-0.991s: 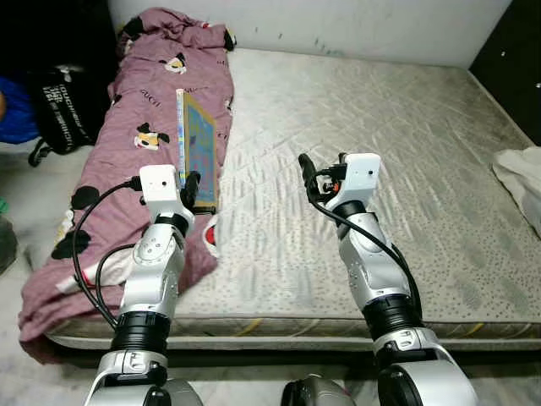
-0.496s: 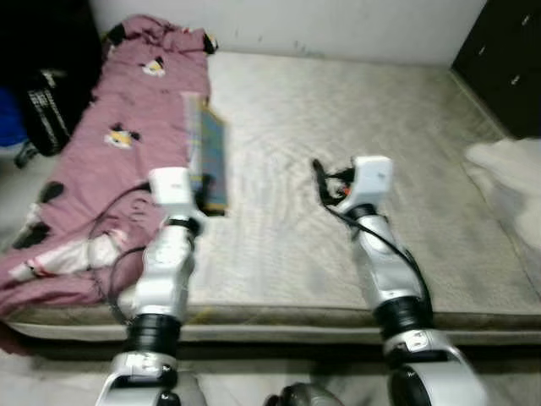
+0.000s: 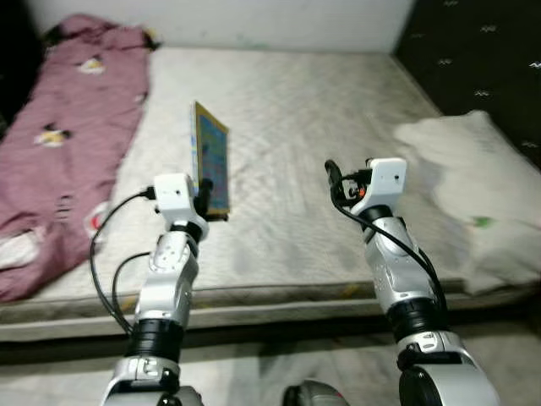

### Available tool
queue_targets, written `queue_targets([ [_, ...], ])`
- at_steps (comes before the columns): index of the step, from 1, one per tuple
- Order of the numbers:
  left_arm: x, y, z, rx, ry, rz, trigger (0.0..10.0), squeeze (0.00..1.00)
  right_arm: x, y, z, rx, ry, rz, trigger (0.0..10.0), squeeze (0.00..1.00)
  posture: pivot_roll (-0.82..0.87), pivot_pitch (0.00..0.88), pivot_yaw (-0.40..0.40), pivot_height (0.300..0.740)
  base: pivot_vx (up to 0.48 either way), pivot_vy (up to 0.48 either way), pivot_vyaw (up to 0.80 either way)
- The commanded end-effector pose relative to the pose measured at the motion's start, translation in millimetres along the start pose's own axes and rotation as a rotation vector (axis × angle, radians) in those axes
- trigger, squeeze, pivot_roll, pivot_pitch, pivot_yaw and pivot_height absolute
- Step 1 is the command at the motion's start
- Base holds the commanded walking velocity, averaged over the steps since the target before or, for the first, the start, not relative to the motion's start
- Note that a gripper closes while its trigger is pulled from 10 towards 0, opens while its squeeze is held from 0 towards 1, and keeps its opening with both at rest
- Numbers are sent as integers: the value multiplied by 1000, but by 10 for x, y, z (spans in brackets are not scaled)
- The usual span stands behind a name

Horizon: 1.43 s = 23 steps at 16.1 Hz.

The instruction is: Clean up the room

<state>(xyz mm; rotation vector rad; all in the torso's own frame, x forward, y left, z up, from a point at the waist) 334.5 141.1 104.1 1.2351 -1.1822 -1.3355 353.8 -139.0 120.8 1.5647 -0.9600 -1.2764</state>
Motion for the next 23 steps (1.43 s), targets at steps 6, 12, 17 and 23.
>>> queue_targets([
  [6,-156,131,-49,66,71,-8,10000,0,-12,65,-17,26,3,9,10000,0,26,16,-58,740,0,0,0],
  [12,-218,131,-39,93,91,4,10000,0,18,84,-34,24,7,26,10000,0,19,4,-64,740,0,0,0],
  [17,-245,94,-18,87,108,20,10000,0,21,101,-42,25,13,34,10000,0,20,3,-69,740,0,0,0],
  [23,-279,91,-6,91,126,13,10000,0,0,96,-50,21,23,39,10000,0,23,5,-72,740,0,0,0],
])
Point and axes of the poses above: a point about 5 cm out from each wrist's last joint towards the gripper, its own z axis pointing back from the gripper into the wrist, its own y axis along the axis of the wrist's last joint, x = y × z, the point moved 1 cm from there along -z, pointing out of the wrist towards the gripper, and after that the axes turned 15 degrees about -z, right-handed, at the moved point
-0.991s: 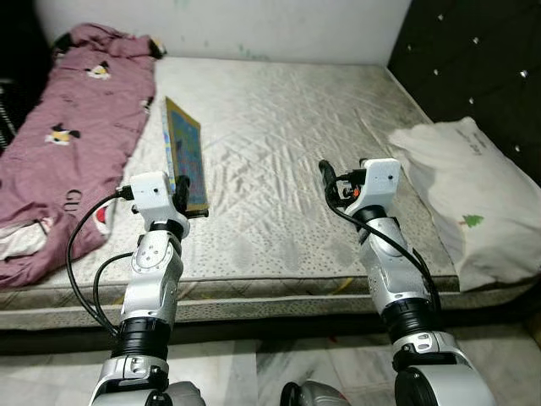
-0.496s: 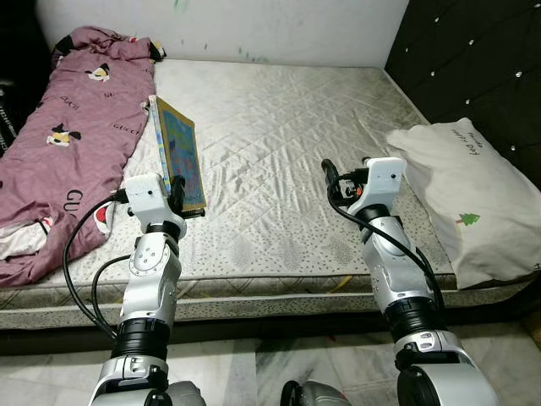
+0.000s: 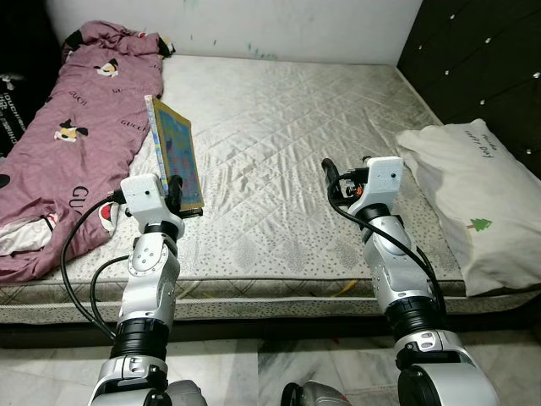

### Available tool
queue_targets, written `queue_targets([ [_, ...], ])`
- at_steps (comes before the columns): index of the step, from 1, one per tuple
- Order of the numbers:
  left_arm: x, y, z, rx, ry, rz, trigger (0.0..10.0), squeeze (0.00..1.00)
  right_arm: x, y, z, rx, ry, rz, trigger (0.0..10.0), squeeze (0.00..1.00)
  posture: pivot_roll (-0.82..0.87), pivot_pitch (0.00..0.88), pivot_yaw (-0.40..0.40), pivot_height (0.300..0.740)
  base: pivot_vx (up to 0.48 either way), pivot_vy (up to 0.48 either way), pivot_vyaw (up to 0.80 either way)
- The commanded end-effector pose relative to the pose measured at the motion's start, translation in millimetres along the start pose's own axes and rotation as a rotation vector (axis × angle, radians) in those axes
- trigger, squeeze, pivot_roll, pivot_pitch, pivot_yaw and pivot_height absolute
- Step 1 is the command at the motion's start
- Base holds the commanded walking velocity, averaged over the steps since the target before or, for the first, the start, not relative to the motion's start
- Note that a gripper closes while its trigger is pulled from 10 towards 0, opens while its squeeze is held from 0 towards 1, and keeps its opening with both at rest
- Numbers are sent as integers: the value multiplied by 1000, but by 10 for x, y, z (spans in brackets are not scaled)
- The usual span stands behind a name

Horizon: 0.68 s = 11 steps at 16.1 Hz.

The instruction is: Clean up the room

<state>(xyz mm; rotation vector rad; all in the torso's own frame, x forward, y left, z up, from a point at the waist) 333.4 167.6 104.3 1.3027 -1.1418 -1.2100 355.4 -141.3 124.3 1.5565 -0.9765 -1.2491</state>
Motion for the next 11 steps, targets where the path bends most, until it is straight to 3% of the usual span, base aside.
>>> queue_targets([
  [1,-7,116,-38,54,5,-10,10000,0,-10,55,-36,15,15,13,10000,0,27,3,-71,740,0,0,0],
  [4,-66,67,-1,17,53,-83,10000,0,3,44,-16,6,28,20,10000,0,30,0,-73,740,0,0,0],
  [6,-67,42,78,47,-9,-97,10000,0,41,3,49,-25,54,31,10000,0,34,0,-88,740,0,0,0],
  [9,-171,-103,230,-6,54,-100,10000,0,114,-79,143,-85,75,52,10000,0,51,0,-140,740,0,0,0],
  [11,-203,-111,269,-7,95,-89,10000,0,78,-116,126,-127,119,62,10000,0,65,0,-175,740,0,0,0],
])
Point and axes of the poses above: a point about 5 cm out from each wrist's last joint towards the gripper, its own z axis pointing back from the gripper into the wrist, its own y axis along the axis of the wrist's last joint, x = y × z, the point moved 1 cm from there along -z, pointing out of the wrist towards the gripper, and after that the axes turned 15 degrees about -z, right-handed, at the moved point
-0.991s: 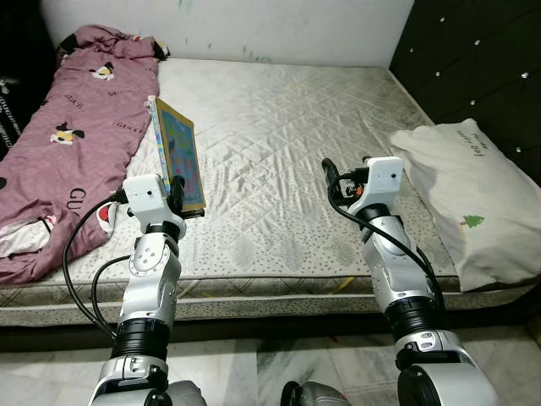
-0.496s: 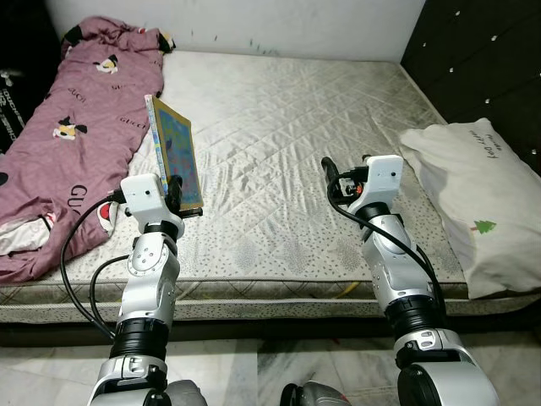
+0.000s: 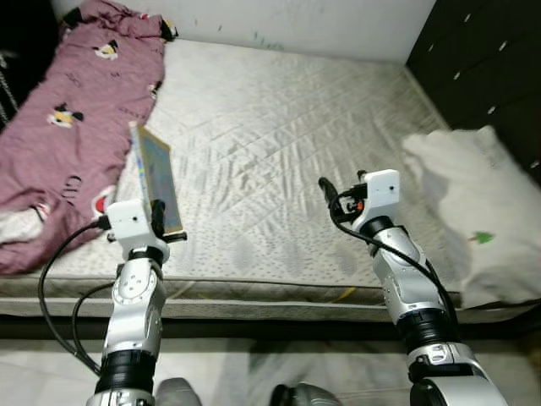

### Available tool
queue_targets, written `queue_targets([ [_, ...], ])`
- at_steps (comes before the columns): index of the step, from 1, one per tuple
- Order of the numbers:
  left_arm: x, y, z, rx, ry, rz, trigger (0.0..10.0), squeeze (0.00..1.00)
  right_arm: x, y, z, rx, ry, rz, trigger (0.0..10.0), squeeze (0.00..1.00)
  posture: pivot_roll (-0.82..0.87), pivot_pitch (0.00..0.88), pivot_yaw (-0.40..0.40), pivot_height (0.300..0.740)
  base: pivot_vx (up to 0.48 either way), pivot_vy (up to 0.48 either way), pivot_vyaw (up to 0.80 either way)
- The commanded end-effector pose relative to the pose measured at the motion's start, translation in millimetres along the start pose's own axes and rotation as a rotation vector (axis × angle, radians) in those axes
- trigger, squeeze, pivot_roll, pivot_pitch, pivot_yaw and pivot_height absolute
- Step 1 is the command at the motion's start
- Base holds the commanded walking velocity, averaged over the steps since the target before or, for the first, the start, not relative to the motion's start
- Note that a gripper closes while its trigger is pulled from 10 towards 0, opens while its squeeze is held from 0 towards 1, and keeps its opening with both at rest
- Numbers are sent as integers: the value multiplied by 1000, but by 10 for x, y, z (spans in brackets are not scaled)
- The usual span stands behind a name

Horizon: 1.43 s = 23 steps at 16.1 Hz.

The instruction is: Clean up the room

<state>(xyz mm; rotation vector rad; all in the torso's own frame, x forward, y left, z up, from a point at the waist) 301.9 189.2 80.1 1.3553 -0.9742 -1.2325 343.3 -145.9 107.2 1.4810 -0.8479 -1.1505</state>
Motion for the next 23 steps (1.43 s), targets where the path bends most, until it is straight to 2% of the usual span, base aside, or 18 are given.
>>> queue_targets([
  [1,8,147,-18,64,10,2,10000,0,-24,28,-35,-12,26,15,10000,0,68,0,-183,740,0,0,0],
  [4,53,149,-14,59,11,7,10000,0,-94,68,-75,9,42,19,10000,0,66,0,-167,740,0,0,0],
  [5,95,186,-27,66,-11,9,10000,0,-67,59,-57,18,17,8,10000,0,56,0,-129,740,0,0,0],
  [8,152,246,-79,75,-44,-7,10000,0,-13,33,-19,22,-18,0,10000,0,37,3,-101,740,0,0,0],
  [14,356,229,-111,57,-150,-16,10000,0,75,99,80,90,-96,5,10000,0,-43,28,-2,740,0,0,0],
  [16,379,318,-180,91,-161,-22,10000,0,90,55,116,100,-133,-16,10000,0,-41,28,24,740,0,0,0],
  [18,355,309,-151,89,-171,-19,10000,0,2,31,134,105,-126,-26,10000,0,-32,43,12,740,0,0,0],
  [20,350,201,-66,64,-185,-35,10000,0,-71,-62,165,71,-93,-27,10000,0,-18,49,-1,740,0,0,0],
  [23,358,163,-26,48,-186,-15,10000,0,-68,-88,189,62,-95,-30,10000,0,-4,58,-10,740,0,0,0],
])
Point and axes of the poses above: a point about 5 cm out from each wrist's last joint towards the gripper, its own z axis pointing back from the gripper into the wrist, its own y axis along the axis of the wrist's last joint, x = y × z, the point moved 1 cm from there along -z, pointing out of the wrist towards the gripper, and after that the axes turned 15 degrees about -z, right-handed, at the moved point
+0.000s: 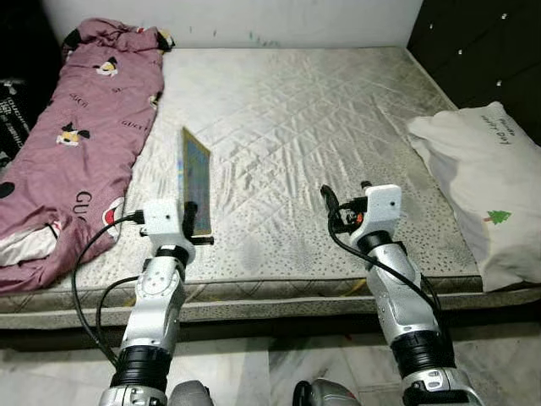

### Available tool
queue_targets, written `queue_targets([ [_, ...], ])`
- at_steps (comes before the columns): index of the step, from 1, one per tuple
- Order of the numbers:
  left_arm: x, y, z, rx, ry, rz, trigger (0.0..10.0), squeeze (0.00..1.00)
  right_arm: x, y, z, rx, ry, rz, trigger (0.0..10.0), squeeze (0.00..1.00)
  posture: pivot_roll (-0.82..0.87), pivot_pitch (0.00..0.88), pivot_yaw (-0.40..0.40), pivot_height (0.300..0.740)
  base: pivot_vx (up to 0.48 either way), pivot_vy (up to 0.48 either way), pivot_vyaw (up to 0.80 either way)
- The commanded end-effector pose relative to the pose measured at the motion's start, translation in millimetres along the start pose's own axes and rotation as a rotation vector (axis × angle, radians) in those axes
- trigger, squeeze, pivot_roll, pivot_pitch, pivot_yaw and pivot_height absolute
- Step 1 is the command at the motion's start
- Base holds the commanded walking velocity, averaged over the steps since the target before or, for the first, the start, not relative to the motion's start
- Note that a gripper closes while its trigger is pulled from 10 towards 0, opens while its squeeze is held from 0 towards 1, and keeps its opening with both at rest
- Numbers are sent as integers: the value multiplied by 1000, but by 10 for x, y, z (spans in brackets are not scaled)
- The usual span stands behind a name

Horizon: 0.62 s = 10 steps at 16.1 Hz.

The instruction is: Clean up the room

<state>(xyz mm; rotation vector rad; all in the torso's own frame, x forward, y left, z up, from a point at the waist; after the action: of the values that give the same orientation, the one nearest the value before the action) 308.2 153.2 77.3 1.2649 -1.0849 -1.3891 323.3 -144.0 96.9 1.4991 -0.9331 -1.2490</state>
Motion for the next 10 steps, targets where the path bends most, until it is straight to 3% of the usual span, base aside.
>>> queue_targets([
  [1,5,134,-18,55,-9,1,10000,0,-18,20,2,3,8,2,10000,0,1,61,-13,740,0,0,0],
  [5,35,160,3,65,-16,15,10000,0,-121,-38,-6,-24,49,16,10000,0,22,83,-44,740,0,0,0],
  [8,34,133,27,52,-9,29,10000,0,-123,-16,-19,-24,56,22,10000,0,11,95,-49,740,0,-280,615],
  [10,68,135,16,50,-18,35,10000,0,-61,6,-16,-23,40,30,10000,0,4,101,-48,740,0,-279,0],
])
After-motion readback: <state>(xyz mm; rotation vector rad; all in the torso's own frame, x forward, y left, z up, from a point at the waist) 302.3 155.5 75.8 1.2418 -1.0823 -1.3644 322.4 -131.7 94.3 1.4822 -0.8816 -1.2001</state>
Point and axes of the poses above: a point about 5 cm out from each wrist's last joint towards the gripper, its own z axis pointing back from the gripper into the wrist, its own y axis along the axis of the wrist's last joint, x = y × z, the point moved 1 cm from there along -z, pointing out of the wrist towards the gripper, and after that the axes turned 15 degrees about -z, right-handed, at the moved point
